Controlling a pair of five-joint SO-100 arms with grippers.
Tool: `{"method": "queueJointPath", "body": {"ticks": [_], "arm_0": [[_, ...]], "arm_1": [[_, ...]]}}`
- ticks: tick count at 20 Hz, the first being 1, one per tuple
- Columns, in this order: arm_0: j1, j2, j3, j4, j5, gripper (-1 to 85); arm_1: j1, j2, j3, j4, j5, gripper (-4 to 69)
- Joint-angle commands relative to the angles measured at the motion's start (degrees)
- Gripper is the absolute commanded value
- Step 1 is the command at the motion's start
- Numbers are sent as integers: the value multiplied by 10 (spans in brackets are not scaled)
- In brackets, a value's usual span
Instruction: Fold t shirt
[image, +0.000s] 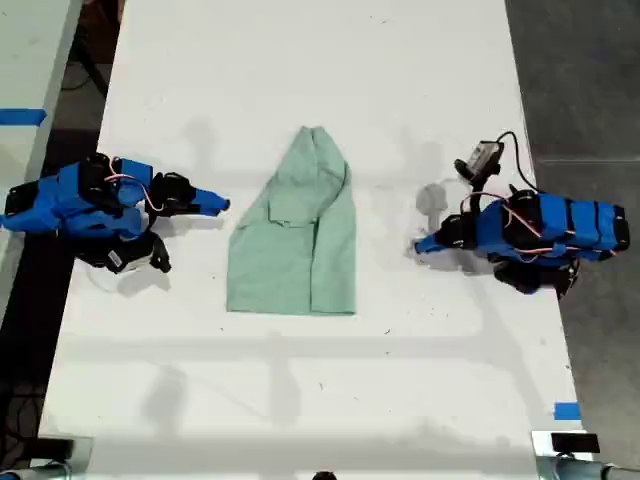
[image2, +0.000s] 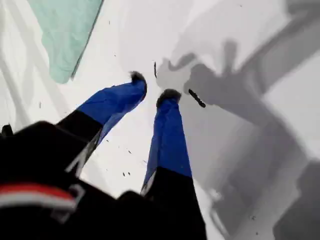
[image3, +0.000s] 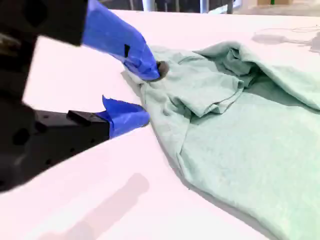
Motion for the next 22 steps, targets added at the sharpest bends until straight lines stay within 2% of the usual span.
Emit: {"method": "queueJointPath", "body": {"ticks": [1,11,12,14,15,17,20,22], "arm_0": [[49,4,3,-29,-40,-1],[47,4,3,-31,-39,-1],[57,4,0,-31,-25,-1],[101,1,-23,-79,21,-2],[102,-44,-69,-70,9,-2],[151,-285,-252,-25,-21,-1],[209,-586,-480,76,-92,133],[219,-735,-558,89,-98,170]], "arm_1": [[36,9,18,24,-8,23],[23,9,21,17,-4,23],[25,9,21,17,-4,23],[26,9,21,17,-4,23],[27,9,21,16,-3,23],[31,9,22,16,-3,23],[28,9,22,16,-2,23],[28,9,22,16,-1,23]]}}
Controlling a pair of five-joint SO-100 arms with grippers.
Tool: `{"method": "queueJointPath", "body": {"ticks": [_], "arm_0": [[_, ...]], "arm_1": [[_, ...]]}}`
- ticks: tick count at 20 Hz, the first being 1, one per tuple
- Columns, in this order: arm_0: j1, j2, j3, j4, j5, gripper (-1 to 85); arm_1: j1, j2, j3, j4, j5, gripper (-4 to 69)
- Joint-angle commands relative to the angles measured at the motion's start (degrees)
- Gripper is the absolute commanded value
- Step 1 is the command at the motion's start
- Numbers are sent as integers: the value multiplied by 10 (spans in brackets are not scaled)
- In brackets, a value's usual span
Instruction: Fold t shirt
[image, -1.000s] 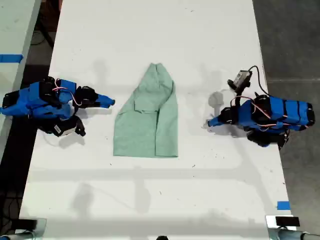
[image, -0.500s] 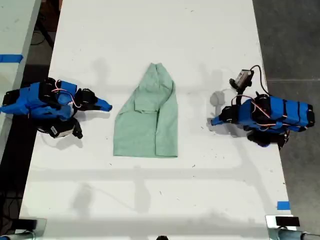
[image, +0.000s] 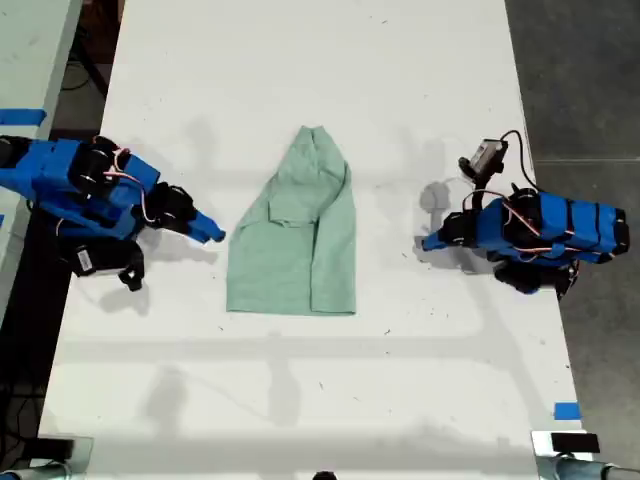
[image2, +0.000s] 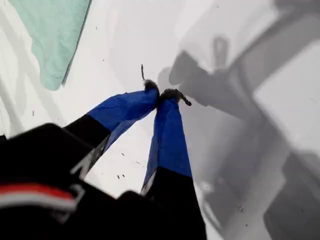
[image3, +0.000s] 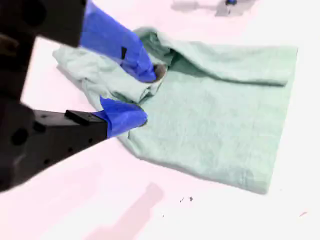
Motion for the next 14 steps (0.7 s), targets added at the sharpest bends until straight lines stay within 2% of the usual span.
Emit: {"method": "queueJointPath", "body": {"ticks": [1,5,7,11,14], "arm_0": [[18,-229,-142,15,-24,187],[20,-399,-229,19,-70,207],[19,-401,-208,13,-113,198],[13,-423,-190,-15,-138,181],[22,-446,-184,-27,-185,167]], "arm_1": [[4,6,22,-6,1,23],[4,6,22,-6,0,23],[3,6,22,-6,0,23],[3,6,22,-6,0,23],[3,6,22,-6,0,23]]}}
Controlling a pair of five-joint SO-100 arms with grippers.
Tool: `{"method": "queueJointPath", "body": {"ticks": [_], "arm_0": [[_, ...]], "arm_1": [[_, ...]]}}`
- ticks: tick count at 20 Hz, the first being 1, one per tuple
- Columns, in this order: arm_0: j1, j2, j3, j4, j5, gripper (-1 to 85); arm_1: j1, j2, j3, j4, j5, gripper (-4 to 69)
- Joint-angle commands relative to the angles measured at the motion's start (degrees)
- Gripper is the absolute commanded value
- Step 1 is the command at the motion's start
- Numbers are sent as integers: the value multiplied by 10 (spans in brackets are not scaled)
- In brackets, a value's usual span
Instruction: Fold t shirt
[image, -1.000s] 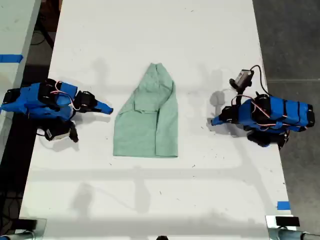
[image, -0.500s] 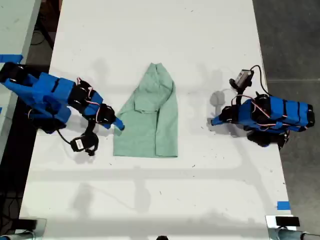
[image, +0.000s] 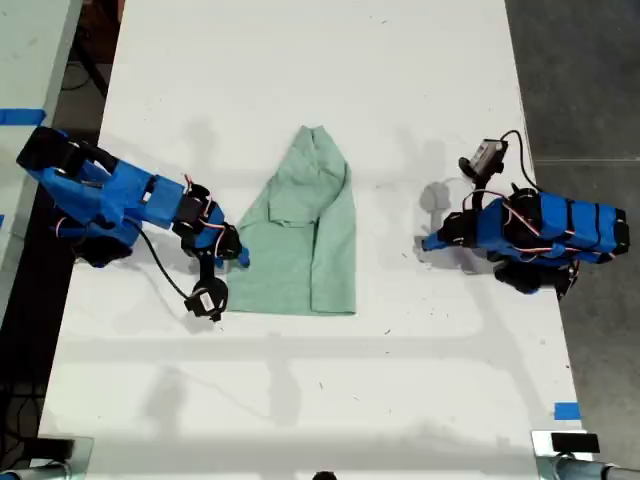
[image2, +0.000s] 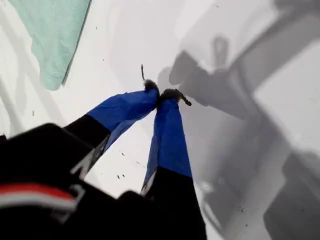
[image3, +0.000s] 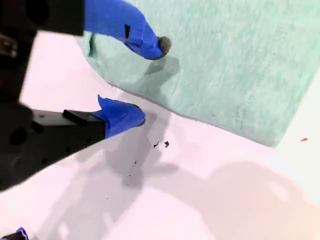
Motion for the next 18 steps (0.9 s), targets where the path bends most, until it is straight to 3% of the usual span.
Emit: {"method": "queueJointPath", "body": {"ticks": [1,3,4,8,13,18], "arm_0": [[10,-6,4,-32,-35,161],[-4,-40,12,-70,-11,126],[-15,-64,4,-69,8,-1],[-5,-10,-7,-40,-8,-2],[-7,6,-166,115,17,-2],[-33,-120,-390,145,135,-2]], "arm_1": [[3,6,22,-6,0,23],[3,6,22,-6,0,23],[3,6,22,-7,0,23],[2,6,22,-7,0,23],[3,6,22,-7,0,23],[3,6,22,-7,0,23]]}}
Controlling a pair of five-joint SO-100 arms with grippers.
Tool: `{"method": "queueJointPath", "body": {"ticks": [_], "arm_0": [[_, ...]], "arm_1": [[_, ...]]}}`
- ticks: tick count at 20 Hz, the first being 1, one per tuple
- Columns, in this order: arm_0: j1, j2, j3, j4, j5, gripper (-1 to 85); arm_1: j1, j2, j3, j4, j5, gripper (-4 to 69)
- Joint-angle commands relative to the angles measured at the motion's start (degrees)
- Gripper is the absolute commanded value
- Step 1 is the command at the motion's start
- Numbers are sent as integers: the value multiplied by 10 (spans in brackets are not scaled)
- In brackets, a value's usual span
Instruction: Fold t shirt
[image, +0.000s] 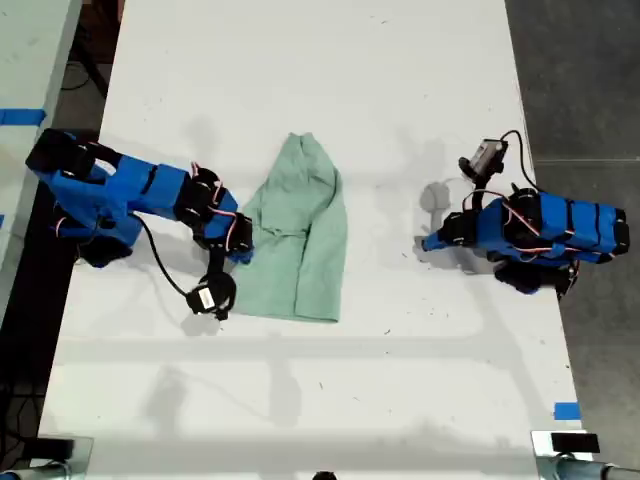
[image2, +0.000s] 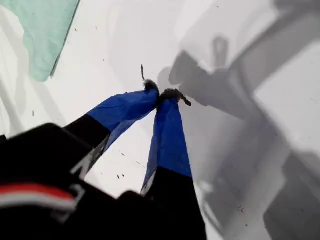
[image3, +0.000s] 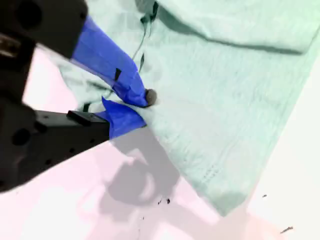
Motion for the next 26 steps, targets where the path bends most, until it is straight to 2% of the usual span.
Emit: {"method": "queueJointPath", "body": {"ticks": [1,4,6,9,11,13,14,15,16,20,21,22,26], "arm_0": [[-29,-105,-161,13,69,-2],[-40,-288,-378,44,113,-1],[-52,-315,-388,4,118,12],[-57,-308,-388,-48,134,90],[-53,-303,-388,-86,158,114],[-51,-302,-388,-101,173,134],[-56,-304,-387,-94,177,137],[-63,-299,-387,-78,186,105],[-70,-277,-385,-50,190,-1],[-91,-37,-276,7,192,-1],[-103,51,-201,-4,192,-1],[-113,161,-93,-42,193,-1],[-150,701,486,-265,190,-2]], "arm_1": [[3,6,22,-7,0,23],[2,6,22,-7,0,23],[2,6,22,-7,0,23],[1,6,22,-7,-1,23],[0,6,22,-7,-1,23],[0,6,23,-7,-1,23],[0,6,23,-7,-1,23],[0,6,23,-7,-1,23],[0,6,23,-7,-1,23],[0,6,23,-7,-2,23],[0,6,23,-7,-2,23],[0,6,23,-7,-2,23],[0,6,23,-7,-1,23]]}}
